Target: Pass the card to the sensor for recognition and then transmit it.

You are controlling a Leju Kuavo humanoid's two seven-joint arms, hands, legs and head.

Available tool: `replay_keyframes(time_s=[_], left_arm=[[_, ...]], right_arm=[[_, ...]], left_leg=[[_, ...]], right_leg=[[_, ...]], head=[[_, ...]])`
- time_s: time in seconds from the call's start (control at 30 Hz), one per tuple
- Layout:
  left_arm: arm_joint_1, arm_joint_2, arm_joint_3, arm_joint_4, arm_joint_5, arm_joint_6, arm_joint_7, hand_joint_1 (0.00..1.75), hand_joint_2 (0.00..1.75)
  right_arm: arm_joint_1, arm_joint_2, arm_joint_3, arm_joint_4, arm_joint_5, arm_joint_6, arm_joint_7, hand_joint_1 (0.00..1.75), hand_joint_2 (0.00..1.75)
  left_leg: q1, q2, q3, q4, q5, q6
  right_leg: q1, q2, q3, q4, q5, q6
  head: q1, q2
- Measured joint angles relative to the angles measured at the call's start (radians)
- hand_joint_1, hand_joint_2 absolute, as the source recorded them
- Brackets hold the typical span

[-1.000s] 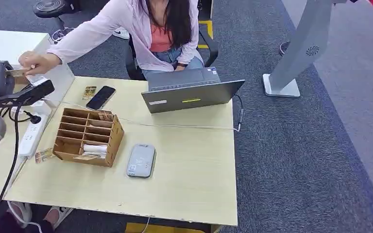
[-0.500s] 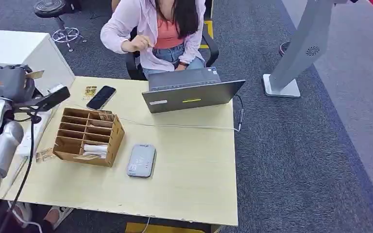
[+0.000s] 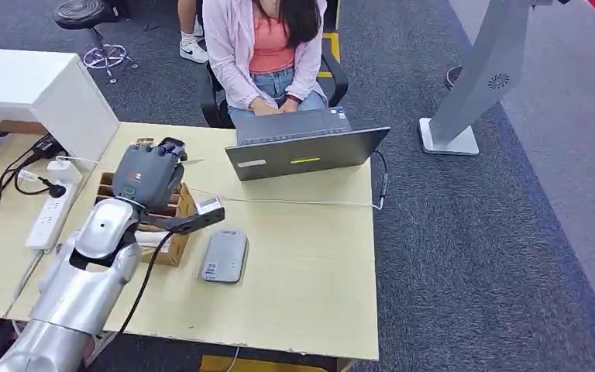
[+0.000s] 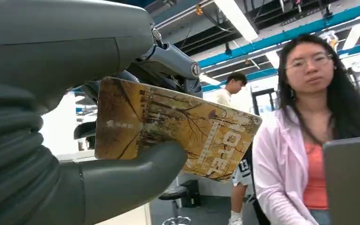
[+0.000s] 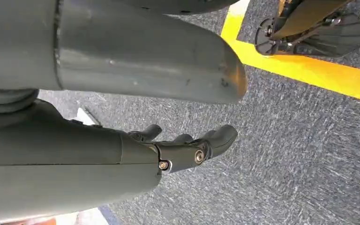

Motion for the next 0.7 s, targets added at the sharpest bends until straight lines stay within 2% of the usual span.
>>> replay_keyframes(time_s=[0.1, 0.17, 0.37, 0.53, 0.7], left_arm=[[0.009, -0.003, -0.013, -0.017, 0.004, -0.004, 0.0, 1.75, 1.75], [0.016, -0.005, -0.019, -0.022, 0.015, -0.031, -0.001, 1.75, 1.75], [0.039, -0.006, -0.069, -0.018, 0.066, -0.168, -0.004, 1.75, 1.75], [0.049, -0.004, -0.113, -0.002, 0.081, -0.187, -0.005, 1.75, 1.75], [0.049, -0.002, -0.123, 0.006, 0.083, -0.189, -0.005, 1.75, 1.75]], right_arm=[[0.0, 0.001, -0.002, 0.0, 0.0, 0.0, 0.0, 0.0, 0.0], [0.0, 0.001, -0.003, 0.0, 0.0, 0.0, -0.002, 0.0, 0.0], [0.0, 0.005, -0.011, 0.0, -0.008, 0.0, 0.001, 0.0, 0.0], [0.0, 0.006, -0.021, 0.0, -0.009, 0.0, 0.002, 0.0, 0.0], [0.0, 0.006, -0.022, 0.0, -0.01, 0.0, 0.002, 0.0, 0.0]], left_leg=[[0.0, 0.0, 0.0, 0.0, 0.001, 0.0], [0.0, 0.0, 0.0, 0.0, 0.0, 0.0], [0.0, 0.0, 0.0, 0.0, 0.0, 0.0], [0.0, 0.0, -0.001, 0.0, 0.0, 0.0], [0.0, 0.0, 0.0, 0.0, 0.0, 0.0]], right_leg=[[0.0, -0.001, 0.0, 0.0, 0.0, 0.0], [0.0, 0.0, 0.0, 0.0, 0.0, 0.0], [0.0, 0.0, 0.0, 0.0, 0.0, 0.0], [0.0, 0.0, 0.0, 0.0, 0.0, 0.0], [0.0, 0.0, 0.0, 0.0, 0.0, 0.0]], head=[[0.0, 0.0], [0.0, 0.0], [0.0, 0.0], [0.0, 0.0], [0.0, 0.0]])
